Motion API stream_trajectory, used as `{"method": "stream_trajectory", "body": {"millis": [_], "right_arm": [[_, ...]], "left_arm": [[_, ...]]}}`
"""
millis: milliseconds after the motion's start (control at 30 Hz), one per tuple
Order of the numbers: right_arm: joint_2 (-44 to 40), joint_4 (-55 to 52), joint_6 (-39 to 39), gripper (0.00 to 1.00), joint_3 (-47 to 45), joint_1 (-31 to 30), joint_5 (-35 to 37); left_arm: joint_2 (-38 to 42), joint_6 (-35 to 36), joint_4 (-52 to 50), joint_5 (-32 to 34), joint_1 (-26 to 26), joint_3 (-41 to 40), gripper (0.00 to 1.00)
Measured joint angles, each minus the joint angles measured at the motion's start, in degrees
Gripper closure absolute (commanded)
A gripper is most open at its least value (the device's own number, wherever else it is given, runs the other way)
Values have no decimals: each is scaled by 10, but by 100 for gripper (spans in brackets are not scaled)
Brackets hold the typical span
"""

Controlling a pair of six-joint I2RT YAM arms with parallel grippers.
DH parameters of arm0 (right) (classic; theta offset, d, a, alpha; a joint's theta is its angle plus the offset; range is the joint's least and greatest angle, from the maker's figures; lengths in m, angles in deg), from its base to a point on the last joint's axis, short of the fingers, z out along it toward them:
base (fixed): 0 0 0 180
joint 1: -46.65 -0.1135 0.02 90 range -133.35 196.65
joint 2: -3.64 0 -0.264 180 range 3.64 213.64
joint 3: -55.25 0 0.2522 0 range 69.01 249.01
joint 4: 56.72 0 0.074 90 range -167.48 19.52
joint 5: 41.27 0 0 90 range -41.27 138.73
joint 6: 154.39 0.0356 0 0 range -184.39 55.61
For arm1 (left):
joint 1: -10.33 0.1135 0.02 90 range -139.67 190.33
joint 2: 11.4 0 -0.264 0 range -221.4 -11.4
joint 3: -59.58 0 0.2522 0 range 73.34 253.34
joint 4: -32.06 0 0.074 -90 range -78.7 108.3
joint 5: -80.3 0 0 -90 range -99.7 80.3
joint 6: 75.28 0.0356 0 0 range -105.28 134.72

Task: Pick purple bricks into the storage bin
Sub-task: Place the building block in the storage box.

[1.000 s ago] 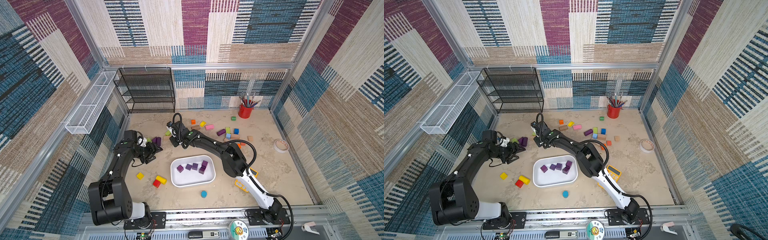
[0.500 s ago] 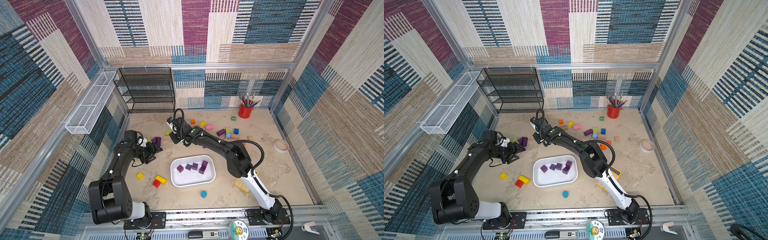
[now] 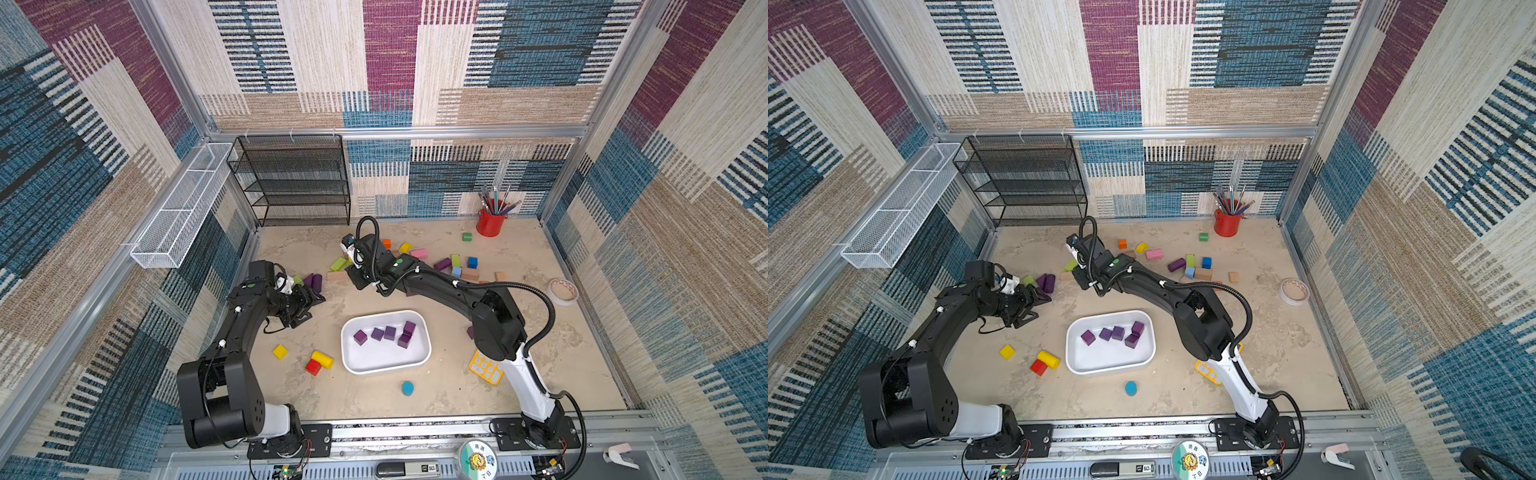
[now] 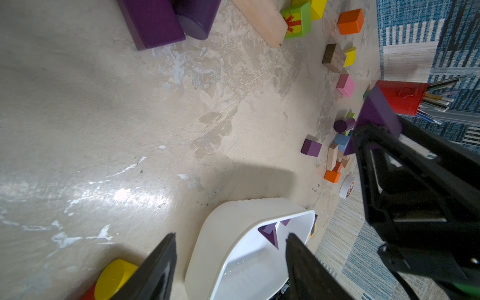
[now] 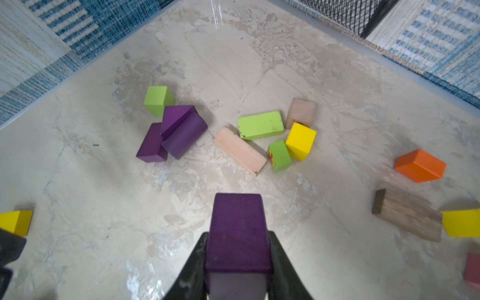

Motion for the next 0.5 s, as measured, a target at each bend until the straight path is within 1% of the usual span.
{"method": "stream_trajectory", "body": {"millis": [500], "right_arm": [[-166, 50, 24, 72, -212, -7, 15]], "left_arm": [[16, -5, 5, 0, -1, -6, 31]]}}
